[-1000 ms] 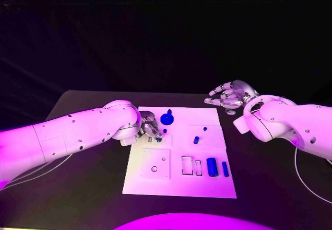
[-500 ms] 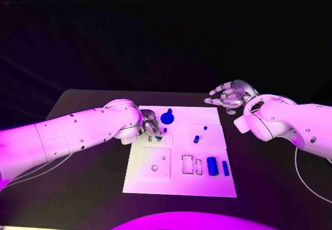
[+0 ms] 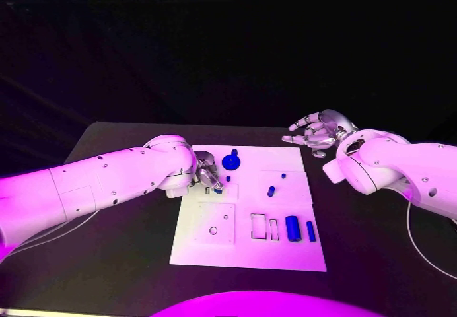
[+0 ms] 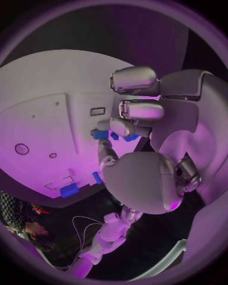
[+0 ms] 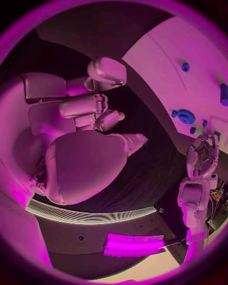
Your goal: Assemble the parts on the task board
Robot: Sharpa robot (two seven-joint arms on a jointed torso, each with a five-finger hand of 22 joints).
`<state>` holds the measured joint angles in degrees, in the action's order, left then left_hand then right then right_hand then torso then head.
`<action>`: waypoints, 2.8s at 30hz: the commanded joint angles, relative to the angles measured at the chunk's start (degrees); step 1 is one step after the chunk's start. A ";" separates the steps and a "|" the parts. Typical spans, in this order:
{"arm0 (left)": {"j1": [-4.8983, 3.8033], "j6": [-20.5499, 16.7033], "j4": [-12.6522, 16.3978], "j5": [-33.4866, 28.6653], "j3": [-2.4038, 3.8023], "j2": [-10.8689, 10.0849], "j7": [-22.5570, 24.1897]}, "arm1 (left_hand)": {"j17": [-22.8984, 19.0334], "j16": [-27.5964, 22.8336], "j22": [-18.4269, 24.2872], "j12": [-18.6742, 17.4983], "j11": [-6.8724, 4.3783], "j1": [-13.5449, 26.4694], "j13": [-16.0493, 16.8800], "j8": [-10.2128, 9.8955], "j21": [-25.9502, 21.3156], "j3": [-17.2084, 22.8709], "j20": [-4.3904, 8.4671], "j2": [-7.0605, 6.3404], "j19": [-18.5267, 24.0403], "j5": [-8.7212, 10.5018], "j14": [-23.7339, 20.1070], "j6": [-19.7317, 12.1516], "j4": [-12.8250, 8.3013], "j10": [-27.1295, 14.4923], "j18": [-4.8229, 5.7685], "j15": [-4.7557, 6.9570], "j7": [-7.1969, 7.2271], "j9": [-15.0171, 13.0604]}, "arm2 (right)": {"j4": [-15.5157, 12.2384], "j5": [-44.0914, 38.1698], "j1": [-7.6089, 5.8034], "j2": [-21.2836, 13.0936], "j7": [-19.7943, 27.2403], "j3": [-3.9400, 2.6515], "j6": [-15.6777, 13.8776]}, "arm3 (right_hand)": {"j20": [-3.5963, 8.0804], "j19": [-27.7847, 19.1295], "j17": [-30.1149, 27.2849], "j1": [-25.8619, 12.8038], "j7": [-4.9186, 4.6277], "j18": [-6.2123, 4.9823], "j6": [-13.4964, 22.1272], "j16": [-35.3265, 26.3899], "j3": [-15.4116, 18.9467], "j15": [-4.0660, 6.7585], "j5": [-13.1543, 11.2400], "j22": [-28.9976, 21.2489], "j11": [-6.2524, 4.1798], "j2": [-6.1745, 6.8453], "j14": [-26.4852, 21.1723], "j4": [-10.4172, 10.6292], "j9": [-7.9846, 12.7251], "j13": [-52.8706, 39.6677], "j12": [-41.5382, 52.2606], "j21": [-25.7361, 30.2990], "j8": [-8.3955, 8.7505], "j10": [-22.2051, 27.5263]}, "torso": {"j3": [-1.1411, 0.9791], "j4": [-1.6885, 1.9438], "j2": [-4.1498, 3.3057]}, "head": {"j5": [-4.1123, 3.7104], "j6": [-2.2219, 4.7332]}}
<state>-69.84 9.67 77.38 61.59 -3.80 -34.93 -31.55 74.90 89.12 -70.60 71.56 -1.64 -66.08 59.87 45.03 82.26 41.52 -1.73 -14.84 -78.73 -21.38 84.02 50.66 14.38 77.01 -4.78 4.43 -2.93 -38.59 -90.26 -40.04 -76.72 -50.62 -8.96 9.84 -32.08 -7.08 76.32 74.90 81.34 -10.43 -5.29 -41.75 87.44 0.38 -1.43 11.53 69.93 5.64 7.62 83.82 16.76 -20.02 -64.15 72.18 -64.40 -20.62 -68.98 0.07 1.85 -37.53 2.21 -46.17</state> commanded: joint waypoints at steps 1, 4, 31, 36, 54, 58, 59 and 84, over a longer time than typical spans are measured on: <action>0.20 2.43 -0.09 0.97 -0.17 0.02 -1.28 | 13.27 0.04 -0.10 0.01 -0.11 -0.08 -0.05 0.21 0.18 11.43 -0.04 0.45 -0.52 -0.26 5.46 0.82 -11.03 0.37 0.67 0.31 0.41 -0.17 | 0.03 -0.60 0.04 0.05 0.21 -0.01 1.05 | -0.09 -0.33 6.30 -0.66 0.02 -0.80 0.20 -0.18 0.22 0.17 -0.36 -0.09 -0.05 0.01 3.86 -0.01 0.08 0.05 0.04 0.19 -0.25 -0.03 | -0.05 -0.01 -0.02 | 0.06 0.05; 0.20 2.53 -0.12 0.99 -0.17 0.02 -1.31 | 13.31 0.06 -0.08 0.03 -0.12 -0.07 0.00 0.23 0.18 11.50 -0.03 0.44 -0.52 -0.36 5.47 0.84 -11.10 0.40 0.67 0.32 0.42 -0.21 | 0.06 -0.60 0.04 0.06 0.22 -0.01 1.08 | -0.08 -0.32 6.22 -0.77 0.02 -0.80 0.23 -0.21 0.29 0.17 -0.35 -0.09 -0.05 0.03 3.84 -0.01 0.10 0.16 -0.01 0.20 -0.30 0.04 | -0.05 0.04 0.00 | 0.12 0.06; 0.20 3.87 -0.73 -1.05 -0.16 0.50 -3.19 | 13.61 0.20 -0.34 0.90 -0.38 2.25 1.35 0.88 0.31 12.01 0.23 0.89 -0.72 -4.17 5.57 1.42 -11.62 1.43 0.72 0.56 0.74 -1.51 | -0.04 -0.60 0.05 -0.11 0.11 -0.01 0.98 | -0.08 -0.36 6.22 -0.87 0.02 -0.82 0.29 -0.22 0.36 0.17 -0.34 -0.18 -0.06 0.02 3.84 -0.02 0.12 0.23 -0.03 0.32 -0.37 0.06 | -0.03 0.00 -0.04 | -0.05 -0.05; 0.19 4.55 -0.92 -1.52 -0.16 0.78 -3.58 | 13.87 0.32 -0.39 1.21 -0.49 3.02 1.80 1.04 0.31 11.53 0.28 1.33 -0.75 -3.99 5.64 1.55 -11.40 1.75 0.73 0.63 0.91 -1.85 | 0.00 -0.60 0.05 -0.11 0.11 -0.01 1.00 | -0.08 -0.36 6.22 -0.87 0.02 -0.82 0.29 -0.22 0.36 0.17 -0.34 -0.18 -0.06 0.02 3.84 -0.02 0.12 0.23 -0.03 0.32 -0.37 0.06 | -0.04 0.03 0.00 | 0.03 -0.12; 0.20 4.39 -2.05 -2.10 -0.17 1.67 -3.58 | 14.16 0.45 -0.56 1.77 -0.87 5.67 2.68 1.02 0.24 7.58 0.54 2.43 -0.86 -2.92 5.72 1.82 -10.12 2.34 0.78 0.91 1.48 -2.76 | -0.01 -0.60 0.06 -0.12 0.22 -0.01 0.91 | -0.07 -0.38 6.21 -1.05 0.02 -0.84 0.36 -0.23 0.42 0.17 -0.32 -0.24 -0.06 -0.09 3.84 -0.01 0.15 0.31 -0.03 0.43 -0.48 0.08 | -0.02 -0.02 -0.07 | -0.16 -0.13; 0.20 4.34 -2.29 -2.17 -0.17 1.84 -3.53 | 14.20 0.47 -0.58 1.76 -0.95 6.33 2.73 0.85 0.21 6.24 0.61 2.53 -0.88 -2.68 5.73 1.91 -9.54 2.31 0.78 0.97 1.60 -2.90 | -0.03 -0.60 0.06 -0.13 0.24 -0.01 0.88 | -0.07 -0.38 6.21 -1.05 0.02 -0.84 0.36 -0.23 0.42 0.17 -0.32 -0.24 -0.06 -0.09 3.84 -0.01 0.15 0.31 -0.03 0.43 -0.48 0.08 | -0.03 -0.02 -0.07 | -0.21 -0.19; 0.20 4.34 -2.34 -2.18 -0.17 1.89 -3.52 | 14.19 0.47 -0.54 1.77 -0.96 6.42 2.75 0.83 0.19 6.03 0.62 2.55 -0.86 -2.66 5.73 1.93 -9.45 2.32 0.78 0.98 1.62 -2.92 | -0.03 -0.60 0.06 -0.13 0.25 -0.01 0.88 | -0.07 -0.38 6.21 -1.05 0.02 -0.84 0.36 -0.23 0.42 0.17 -0.32 -0.24 -0.06 -0.09 3.84 -0.01 0.15 0.31 -0.03 0.43 -0.48 0.08 | -0.03 -0.02 -0.07 | -0.22 -0.18; 0.25 5.15 -2.88 -2.24 -0.18 2.03 -3.58 | 14.24 0.49 -0.65 1.81 -1.18 7.87 2.99 -0.05 0.09 -0.17 0.83 2.23 -0.98 -1.94 5.74 2.64 -7.26 2.19 0.81 1.18 1.95 -3.14 | -0.04 -0.54 0.21 -0.17 0.68 -0.01 0.19 | -0.06 -0.32 6.22 -1.14 0.01 -0.82 0.43 -0.23 0.47 0.18 -0.31 -0.18 -0.06 -0.13 3.85 -0.01 0.18 0.28 0.03 0.37 -0.54 0.02 | -0.03 -0.02 0.05 | -0.31 -0.39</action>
<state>-70.12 12.44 74.66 59.67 -3.57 -32.98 -34.13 74.92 89.33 -71.22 73.00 -2.45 -58.46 62.77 45.20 82.26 41.37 -1.02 -12.65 -79.44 -23.63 83.94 53.17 7.39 79.05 -4.79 5.32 -1.06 -41.63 -90.22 -40.08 -76.56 -50.78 -8.99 9.85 -31.94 -7.08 76.33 74.91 80.67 -10.44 -5.29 -41.75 87.44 0.38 -1.43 11.53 69.75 5.64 7.38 83.82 16.75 -19.89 -63.90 72.18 -64.18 -21.06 -68.98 0.02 1.86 -37.51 1.86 -46.64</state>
